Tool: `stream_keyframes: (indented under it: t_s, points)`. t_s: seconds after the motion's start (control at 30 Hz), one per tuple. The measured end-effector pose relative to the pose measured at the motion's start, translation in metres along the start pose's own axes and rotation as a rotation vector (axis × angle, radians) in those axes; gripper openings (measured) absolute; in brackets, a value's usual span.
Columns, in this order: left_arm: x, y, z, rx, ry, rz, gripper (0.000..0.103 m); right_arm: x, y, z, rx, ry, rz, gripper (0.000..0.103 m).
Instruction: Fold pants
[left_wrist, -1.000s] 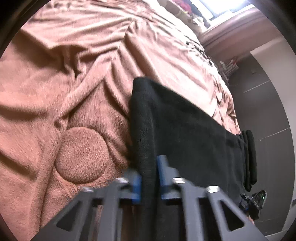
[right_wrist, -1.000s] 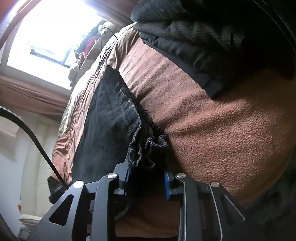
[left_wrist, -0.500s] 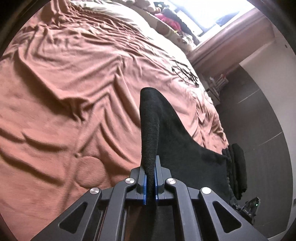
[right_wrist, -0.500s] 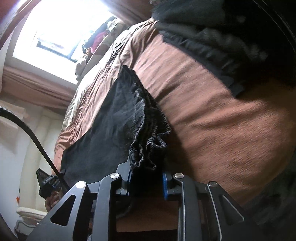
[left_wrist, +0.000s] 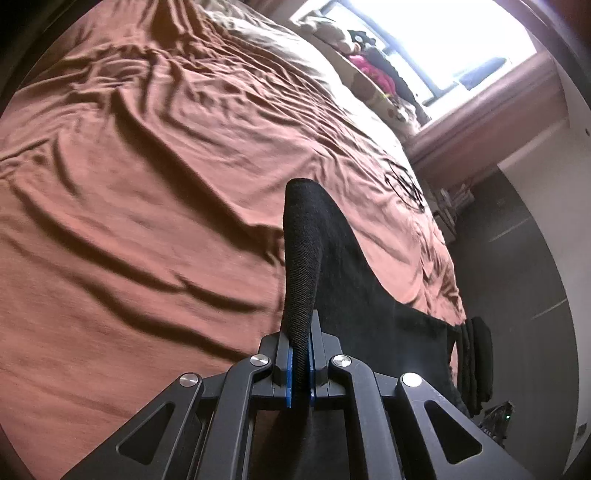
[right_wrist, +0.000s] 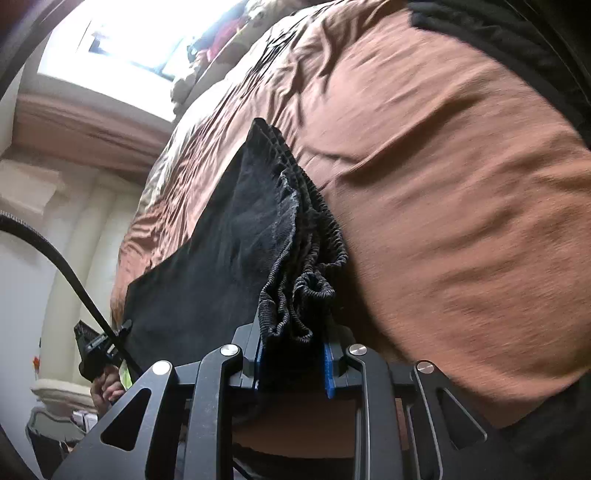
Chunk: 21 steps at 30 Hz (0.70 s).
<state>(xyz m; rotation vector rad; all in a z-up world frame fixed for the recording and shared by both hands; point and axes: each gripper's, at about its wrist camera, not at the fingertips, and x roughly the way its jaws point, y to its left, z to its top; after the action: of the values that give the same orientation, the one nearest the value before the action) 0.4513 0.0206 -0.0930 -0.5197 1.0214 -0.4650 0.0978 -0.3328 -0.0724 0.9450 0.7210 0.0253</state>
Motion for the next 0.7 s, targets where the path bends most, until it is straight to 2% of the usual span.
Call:
stream_keyframes:
  t_s: [0.4,0.6,0.7]
  points:
    - [-0.035,0.061,0.019,-0.034,-0.046,0.036,0.006,0.061,0.047,0.008,-0.071,0.105,-0.017,0.021]
    - [-0.033,0.091,0.018,-0.075,-0.023,0.053,0.007,0.078,0.064,0.015,-0.124,0.136,-0.043,0.021]
    - [-0.023,0.102,0.008,-0.096,0.006,0.119,0.008,0.082,0.063,0.018,-0.139,0.135,-0.078,0.023]
